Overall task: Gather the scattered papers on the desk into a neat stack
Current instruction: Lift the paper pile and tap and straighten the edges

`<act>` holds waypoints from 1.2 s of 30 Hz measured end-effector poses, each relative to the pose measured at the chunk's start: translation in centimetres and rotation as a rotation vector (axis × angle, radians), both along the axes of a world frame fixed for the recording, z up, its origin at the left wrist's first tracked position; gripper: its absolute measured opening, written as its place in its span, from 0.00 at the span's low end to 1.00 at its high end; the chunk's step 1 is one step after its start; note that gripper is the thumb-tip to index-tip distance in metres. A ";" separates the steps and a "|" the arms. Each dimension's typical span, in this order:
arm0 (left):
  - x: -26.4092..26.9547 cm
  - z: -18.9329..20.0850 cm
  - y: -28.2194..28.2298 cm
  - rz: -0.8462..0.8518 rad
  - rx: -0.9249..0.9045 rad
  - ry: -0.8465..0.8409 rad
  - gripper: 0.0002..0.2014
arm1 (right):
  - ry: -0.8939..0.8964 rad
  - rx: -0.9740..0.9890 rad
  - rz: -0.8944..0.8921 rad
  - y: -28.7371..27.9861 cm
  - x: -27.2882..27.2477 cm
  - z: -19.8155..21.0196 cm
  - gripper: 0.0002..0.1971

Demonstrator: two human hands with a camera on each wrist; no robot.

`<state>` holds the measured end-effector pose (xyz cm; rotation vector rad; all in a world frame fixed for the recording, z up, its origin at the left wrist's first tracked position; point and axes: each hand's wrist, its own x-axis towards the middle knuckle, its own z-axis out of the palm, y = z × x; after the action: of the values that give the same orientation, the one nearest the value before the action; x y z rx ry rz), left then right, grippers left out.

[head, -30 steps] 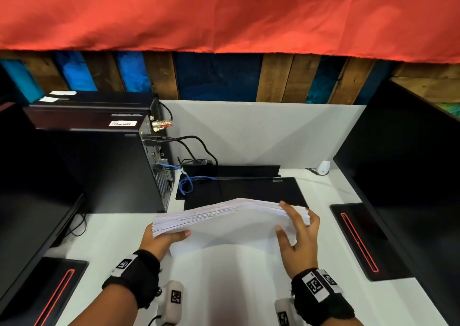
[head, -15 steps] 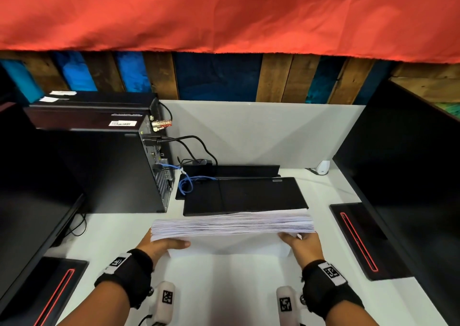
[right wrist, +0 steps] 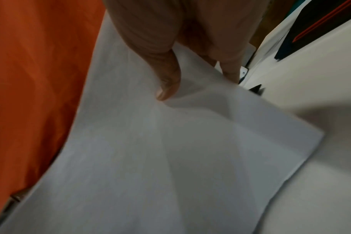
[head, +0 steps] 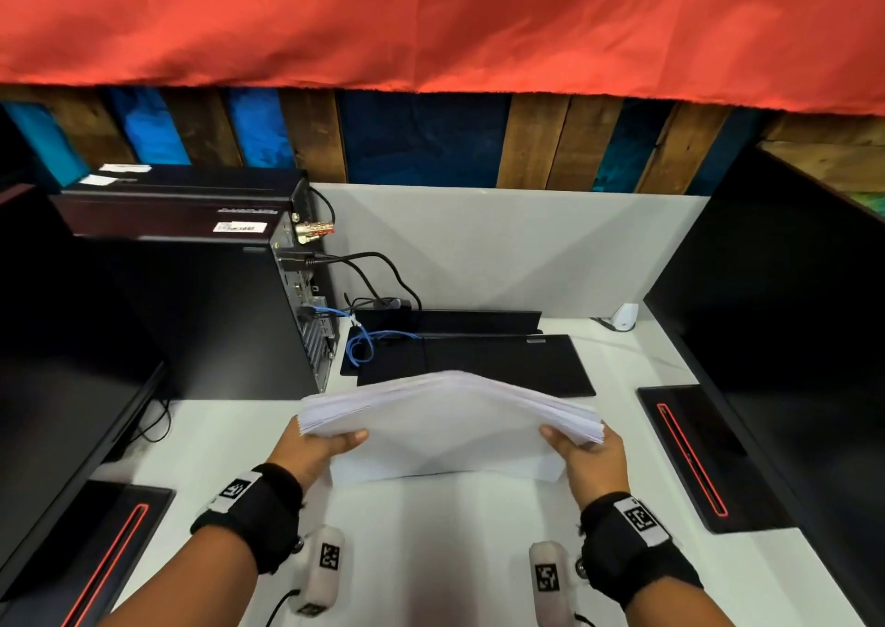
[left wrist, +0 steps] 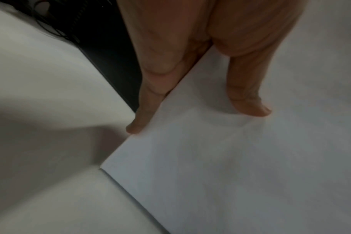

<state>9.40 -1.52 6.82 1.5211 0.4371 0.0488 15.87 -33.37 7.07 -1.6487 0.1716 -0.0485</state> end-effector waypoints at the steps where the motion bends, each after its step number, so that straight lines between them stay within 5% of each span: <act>1: 0.1 0.2 0.0 -0.002 0.008 -0.020 0.16 | -0.026 0.024 -0.017 0.0 0.0 0.3 0.12; 14: 1.1 0.3 1.9 -0.020 -0.103 -0.034 0.31 | -0.046 0.081 0.037 0.1 -0.1 1.5 0.12; 18: 0.7 -0.3 1.4 -0.102 0.035 0.061 0.14 | 0.109 -0.011 0.151 0.0 0.0 0.9 0.14; 23: 1.2 0.7 1.5 -0.010 -0.047 0.037 0.17 | 0.059 0.050 0.082 -0.1 0.3 2.2 0.14; 28: 0.6 0.6 0.7 -0.116 -0.012 0.082 0.18 | 0.135 -0.027 0.119 0.0 -0.2 1.3 0.15; 32: 0.7 0.7 1.1 -0.079 -0.087 0.032 0.41 | 0.139 0.005 0.094 0.2 0.1 1.9 0.14; 36: 0.9 1.3 1.8 -0.102 -0.110 0.012 0.40 | 0.100 0.072 0.092 -0.5 0.5 2.2 0.15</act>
<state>10.27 0.28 8.14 1.4334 0.3653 -0.0629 16.36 -33.88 9.29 -1.5863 0.1716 0.1088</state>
